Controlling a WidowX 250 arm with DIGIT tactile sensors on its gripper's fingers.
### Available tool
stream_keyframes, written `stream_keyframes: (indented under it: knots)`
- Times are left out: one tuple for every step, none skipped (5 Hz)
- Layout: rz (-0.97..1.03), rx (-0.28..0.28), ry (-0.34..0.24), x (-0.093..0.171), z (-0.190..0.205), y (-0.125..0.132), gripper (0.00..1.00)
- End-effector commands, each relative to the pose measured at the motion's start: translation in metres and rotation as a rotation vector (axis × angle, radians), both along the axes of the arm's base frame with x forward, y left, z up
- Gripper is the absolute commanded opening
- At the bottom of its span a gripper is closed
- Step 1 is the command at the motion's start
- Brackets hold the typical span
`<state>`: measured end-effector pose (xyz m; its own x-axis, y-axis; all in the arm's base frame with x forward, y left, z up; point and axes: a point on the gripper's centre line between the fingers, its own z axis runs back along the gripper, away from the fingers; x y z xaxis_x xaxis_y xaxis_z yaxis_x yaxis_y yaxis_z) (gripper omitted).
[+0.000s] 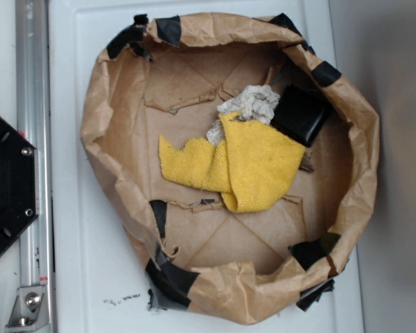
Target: Grab the yellow cloth.
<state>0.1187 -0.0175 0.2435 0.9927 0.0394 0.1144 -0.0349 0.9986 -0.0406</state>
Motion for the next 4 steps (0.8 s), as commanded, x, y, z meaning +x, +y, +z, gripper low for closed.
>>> stream_keyframes:
  knots:
    - [0.000, 0.000, 0.000, 0.000, 0.000, 0.000, 1.00]
    - [-0.149, 0.197, 0.165, 0.050, -0.031, 0.034, 1.00]
    - [-0.080, 0.101, 0.015, 0.098, -0.050, 0.055, 1.00]
    - [-0.111, 0.138, -0.067, 0.138, -0.061, 0.055, 1.00]
